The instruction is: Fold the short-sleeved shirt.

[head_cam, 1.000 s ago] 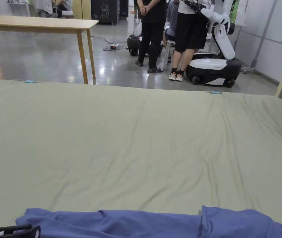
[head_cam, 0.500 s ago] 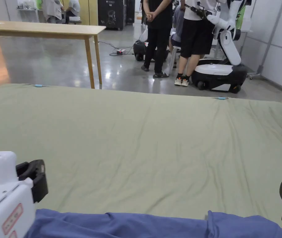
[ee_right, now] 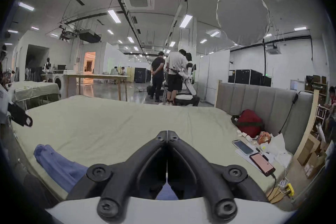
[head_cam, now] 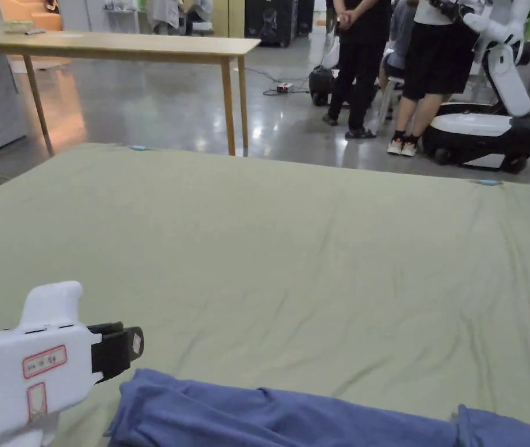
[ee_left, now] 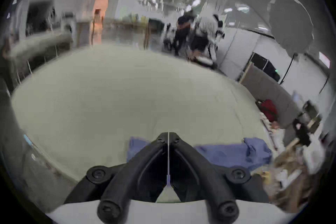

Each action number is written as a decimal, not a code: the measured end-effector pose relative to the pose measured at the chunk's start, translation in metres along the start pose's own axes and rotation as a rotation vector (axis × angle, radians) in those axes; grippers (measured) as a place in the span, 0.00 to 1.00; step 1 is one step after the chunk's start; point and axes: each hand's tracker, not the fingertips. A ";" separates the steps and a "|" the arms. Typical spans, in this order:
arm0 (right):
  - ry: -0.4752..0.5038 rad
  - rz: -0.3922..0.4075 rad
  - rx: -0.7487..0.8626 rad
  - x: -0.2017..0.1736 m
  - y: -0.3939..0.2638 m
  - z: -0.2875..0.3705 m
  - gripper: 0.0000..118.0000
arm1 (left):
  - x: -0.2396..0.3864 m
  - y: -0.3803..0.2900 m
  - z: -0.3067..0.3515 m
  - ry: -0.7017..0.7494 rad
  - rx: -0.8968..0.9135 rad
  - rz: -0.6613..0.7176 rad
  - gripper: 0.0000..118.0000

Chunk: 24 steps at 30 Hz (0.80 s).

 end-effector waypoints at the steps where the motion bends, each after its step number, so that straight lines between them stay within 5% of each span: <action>1: 0.006 0.008 -0.005 -0.003 -0.001 0.000 0.00 | -0.014 0.004 -0.005 -0.051 -0.081 0.032 0.00; 7: 0.023 0.010 -0.055 -0.014 -0.013 -0.002 0.00 | -0.097 0.014 -0.040 -0.159 -0.303 0.230 0.04; 10: 0.020 0.010 -0.072 -0.016 -0.015 -0.003 0.00 | -0.103 0.007 -0.052 -0.231 -0.350 0.263 0.16; 11: 0.022 0.012 -0.079 -0.016 -0.016 -0.004 0.00 | -0.105 0.006 -0.058 -0.257 -0.368 0.226 0.35; 12: 0.021 0.013 -0.085 -0.016 -0.016 -0.005 0.00 | -0.105 0.004 -0.068 -0.290 -0.407 0.185 0.81; 13: 0.017 0.012 -0.089 -0.016 -0.016 -0.006 0.00 | -0.106 0.000 -0.077 -0.312 -0.443 0.178 1.00; 14: 0.021 0.011 -0.097 -0.016 -0.016 -0.007 0.00 | -0.100 0.002 -0.078 -0.350 -0.336 0.204 0.99; 22: 0.018 0.015 -0.122 -0.016 -0.017 -0.010 0.01 | -0.104 -0.014 -0.114 -0.465 -0.432 0.345 0.97; 24: 0.022 0.011 -0.128 -0.015 -0.018 -0.011 0.00 | -0.100 -0.015 -0.119 -0.481 -0.448 0.351 0.89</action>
